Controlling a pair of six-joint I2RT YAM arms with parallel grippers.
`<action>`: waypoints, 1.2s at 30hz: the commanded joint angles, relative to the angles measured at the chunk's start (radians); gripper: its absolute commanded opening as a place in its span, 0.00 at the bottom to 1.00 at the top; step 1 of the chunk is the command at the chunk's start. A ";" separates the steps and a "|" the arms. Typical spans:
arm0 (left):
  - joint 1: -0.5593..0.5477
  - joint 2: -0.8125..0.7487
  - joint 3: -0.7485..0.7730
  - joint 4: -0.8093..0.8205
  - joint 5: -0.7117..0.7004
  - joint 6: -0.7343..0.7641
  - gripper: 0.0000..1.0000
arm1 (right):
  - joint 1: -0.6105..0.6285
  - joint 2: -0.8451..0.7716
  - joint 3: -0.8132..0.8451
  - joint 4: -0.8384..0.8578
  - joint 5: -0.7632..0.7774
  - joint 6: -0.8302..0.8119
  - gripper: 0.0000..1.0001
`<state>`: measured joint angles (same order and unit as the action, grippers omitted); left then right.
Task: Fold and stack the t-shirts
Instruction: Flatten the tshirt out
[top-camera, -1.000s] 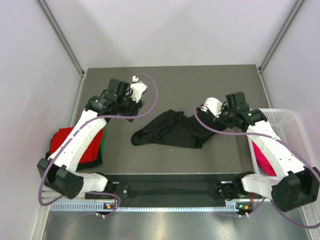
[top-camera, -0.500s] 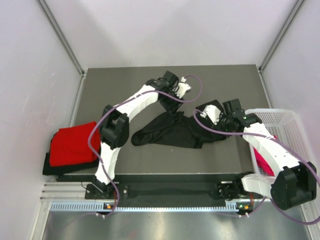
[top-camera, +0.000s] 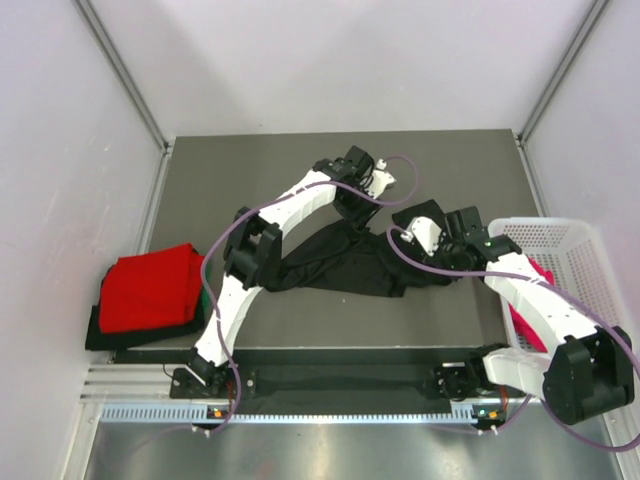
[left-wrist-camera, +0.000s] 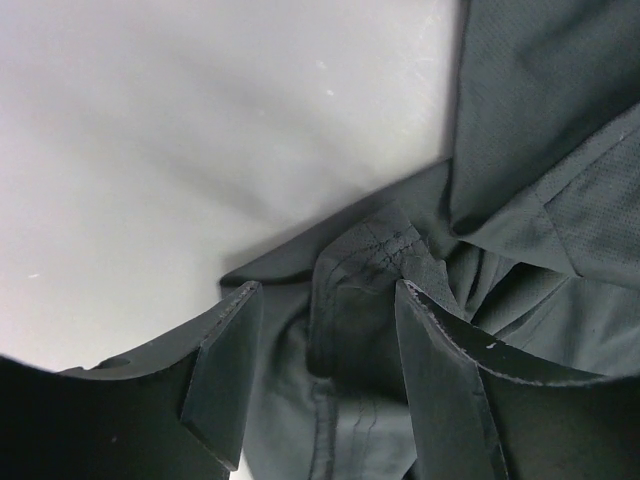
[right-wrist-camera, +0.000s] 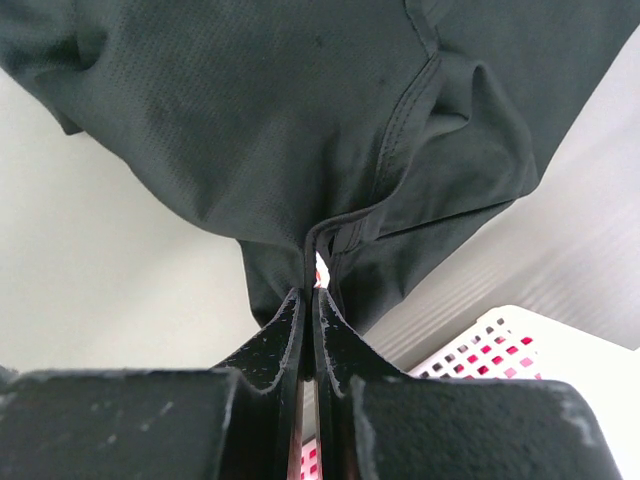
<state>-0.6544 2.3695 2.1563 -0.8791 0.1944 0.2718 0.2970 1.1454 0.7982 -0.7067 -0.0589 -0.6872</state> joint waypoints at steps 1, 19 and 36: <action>-0.024 0.008 0.040 -0.023 0.013 -0.011 0.61 | -0.016 -0.015 -0.004 0.044 -0.019 0.003 0.00; -0.059 0.005 0.008 -0.047 0.022 -0.036 0.52 | -0.022 0.008 -0.007 0.052 -0.036 0.015 0.00; 0.125 -0.579 -0.214 0.022 -0.128 -0.007 0.00 | -0.059 0.004 0.198 0.095 0.036 0.098 0.00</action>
<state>-0.6292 2.0621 1.9610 -0.8974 0.0948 0.2432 0.2573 1.1568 0.8658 -0.6773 -0.0444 -0.6415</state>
